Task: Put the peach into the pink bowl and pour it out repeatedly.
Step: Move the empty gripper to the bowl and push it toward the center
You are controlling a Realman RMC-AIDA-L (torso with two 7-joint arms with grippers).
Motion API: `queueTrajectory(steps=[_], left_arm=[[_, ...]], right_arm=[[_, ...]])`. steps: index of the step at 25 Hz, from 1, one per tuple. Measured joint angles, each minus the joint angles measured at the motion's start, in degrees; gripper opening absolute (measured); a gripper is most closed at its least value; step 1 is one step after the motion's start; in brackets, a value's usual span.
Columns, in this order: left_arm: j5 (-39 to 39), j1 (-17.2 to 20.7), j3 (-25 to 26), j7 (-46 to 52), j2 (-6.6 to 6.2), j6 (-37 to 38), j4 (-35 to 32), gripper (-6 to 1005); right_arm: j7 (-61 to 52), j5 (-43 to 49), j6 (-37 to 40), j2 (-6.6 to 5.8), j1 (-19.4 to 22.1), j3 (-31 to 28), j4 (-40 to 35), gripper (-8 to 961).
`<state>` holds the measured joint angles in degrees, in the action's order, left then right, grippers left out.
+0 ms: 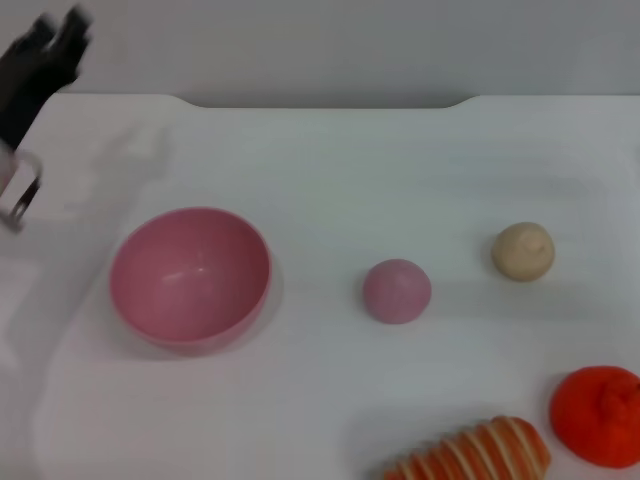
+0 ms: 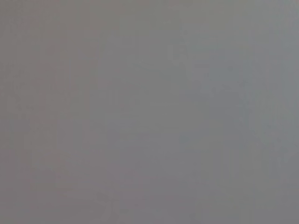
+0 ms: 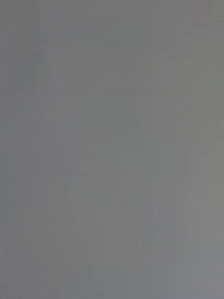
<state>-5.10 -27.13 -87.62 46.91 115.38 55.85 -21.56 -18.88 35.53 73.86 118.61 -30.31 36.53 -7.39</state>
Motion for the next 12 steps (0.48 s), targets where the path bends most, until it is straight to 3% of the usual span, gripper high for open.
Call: queueTrajectory(steps=[3, 6, 8, 12], left_arm=[[-8.4, -2.0, 0.1, 10.4, -2.18, -0.7, -3.7, 481], [-19.8, -5.3, 1.6, 23.1, -5.18, -1.4, -6.9, 481], [-29.0, -6.9, 3.5, 31.8, -6.95, -1.2, -9.5, 480], [-51.3, -8.4, 9.5, 50.0, -9.15, 1.0, -17.4, 479]], right_arm=[[0.0, 0.0, -0.1, -0.01, 0.0, 0.1, 0.0, 546], [-0.1, 0.1, 0.0, 0.02, 0.0, 0.1, 0.1, 546], [-0.1, 0.1, 0.0, 0.02, 0.1, 0.1, 0.2, 546], [-0.1, 0.1, 0.0, 0.0, 0.5, 0.1, 0.1, 546]])
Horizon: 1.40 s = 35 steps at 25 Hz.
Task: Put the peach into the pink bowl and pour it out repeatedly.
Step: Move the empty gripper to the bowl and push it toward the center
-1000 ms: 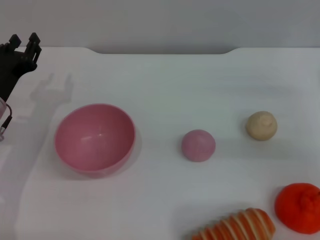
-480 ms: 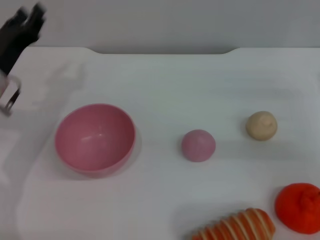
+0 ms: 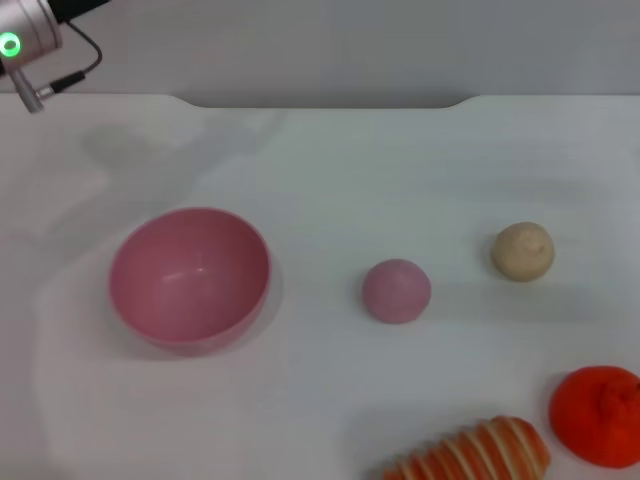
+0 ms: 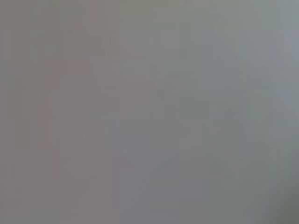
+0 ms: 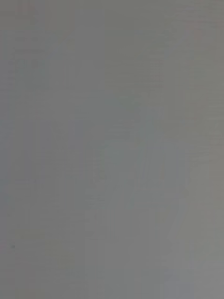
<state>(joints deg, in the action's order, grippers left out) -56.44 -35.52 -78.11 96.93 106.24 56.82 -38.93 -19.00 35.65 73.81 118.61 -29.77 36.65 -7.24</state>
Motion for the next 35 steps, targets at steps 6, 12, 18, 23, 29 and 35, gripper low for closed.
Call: queueTrajectory(steps=[6, 12, 18, 23, 29, 35], left_arm=[[-38.1, -2.1, 11.4, 27.4, -0.87, 13.0, -12.4, 480], [-62.1, -1.6, 15.4, 44.0, 1.53, 21.7, -25.7, 480], [-82.6, -2.1, 14.9, 54.1, 7.03, 28.1, -35.6, 480], [-97.1, -2.7, 12.5, 58.0, 11.69, 28.5, -40.3, 480], [-98.8, -2.1, 9.5, 60.0, 11.39, 29.0, -39.7, 479], [-99.4, -1.5, 9.8, 59.7, 11.19, 29.9, -37.4, 479]], right_arm=[[0.0, 0.0, 0.0, -0.12, 0.1, 0.0, -0.1, 546], [0.4, 0.1, -0.1, -0.14, 0.0, 0.0, -0.1, 546], [0.4, 0.1, -0.1, -0.22, -0.2, 0.0, 0.0, 546], [0.5, 0.1, -0.1, -0.23, -0.2, 0.0, 0.1, 546], [0.5, 0.1, -0.2, -0.27, -0.3, 0.0, 0.1, 547], [0.5, 0.1, -0.2, -0.49, -0.3, 0.0, 0.1, 547]])
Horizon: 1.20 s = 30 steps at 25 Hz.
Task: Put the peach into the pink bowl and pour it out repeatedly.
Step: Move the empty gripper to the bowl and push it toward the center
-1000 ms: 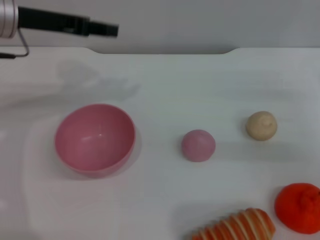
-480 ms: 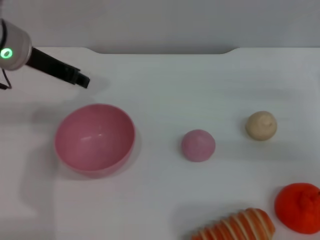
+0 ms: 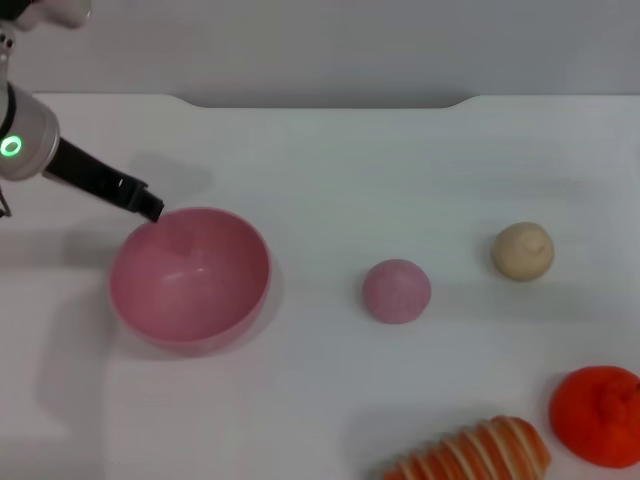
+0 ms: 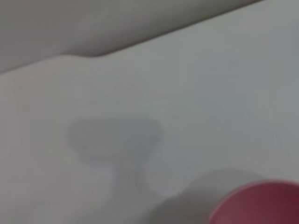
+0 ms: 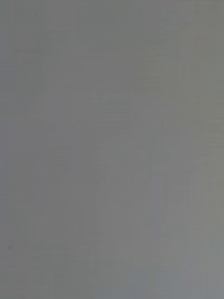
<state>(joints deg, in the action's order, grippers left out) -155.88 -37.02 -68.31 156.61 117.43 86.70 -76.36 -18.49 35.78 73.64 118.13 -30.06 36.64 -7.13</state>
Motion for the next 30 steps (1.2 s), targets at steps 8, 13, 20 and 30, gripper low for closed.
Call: queueTrajectory(steps=[8, 13, 20, 30], left_arm=[[-1.7, 0.2, 0.5, -0.3, -0.13, -0.2, 3.4, 479], [-1.8, 0.3, 0.3, -0.3, -0.11, -0.6, 4.4, 479], [-1.8, 0.3, 0.1, -0.3, -0.02, -1.7, 6.5, 480], [-1.9, 0.3, 0.0, -0.4, 0.01, -4.5, 10.1, 459]], right_arm=[[-0.1, 0.0, 0.0, -0.22, -0.4, 0.0, 0.0, 547], [-0.3, 0.0, 0.0, -0.28, -0.5, 0.0, 0.0, 547], [-0.3, 0.0, -0.1, -0.28, -0.6, 0.5, 0.1, 547], [-0.4, 0.0, -0.5, -0.26, -0.7, 1.7, 0.1, 547]])
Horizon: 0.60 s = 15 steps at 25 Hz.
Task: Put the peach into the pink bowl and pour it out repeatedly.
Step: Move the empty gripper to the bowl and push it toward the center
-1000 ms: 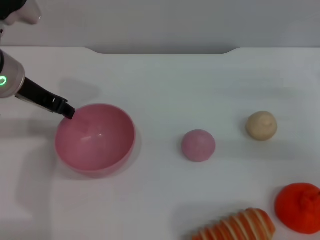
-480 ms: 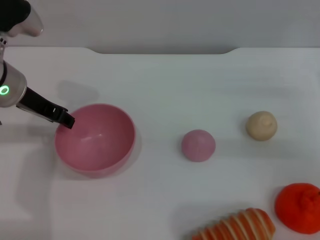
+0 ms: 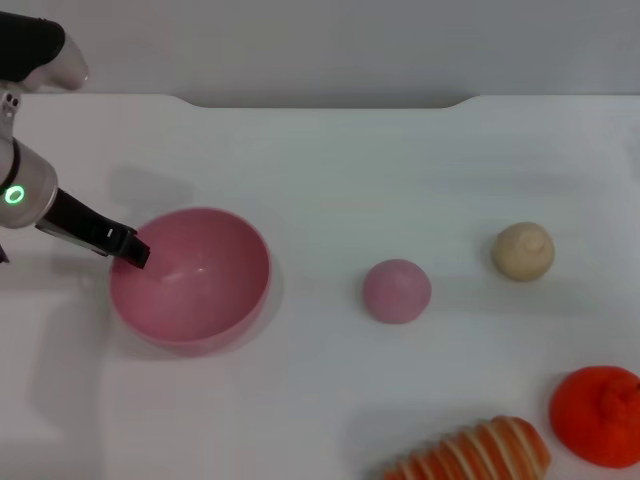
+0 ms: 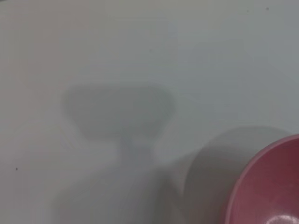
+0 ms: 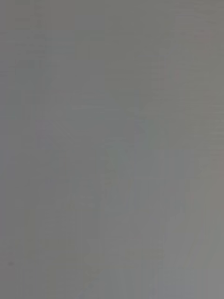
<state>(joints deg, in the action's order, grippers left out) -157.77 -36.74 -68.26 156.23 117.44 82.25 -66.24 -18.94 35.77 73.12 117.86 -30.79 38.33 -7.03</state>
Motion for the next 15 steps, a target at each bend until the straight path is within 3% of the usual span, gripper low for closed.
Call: queueTrajectory(steps=[15], left_arm=[[0.3, 0.6, -0.6, 0.0, 0.32, -2.6, 2.6, 419]], right_arm=[[-0.4, 0.0, 0.0, 0.0, -0.1, 0.3, 0.2, 547]])
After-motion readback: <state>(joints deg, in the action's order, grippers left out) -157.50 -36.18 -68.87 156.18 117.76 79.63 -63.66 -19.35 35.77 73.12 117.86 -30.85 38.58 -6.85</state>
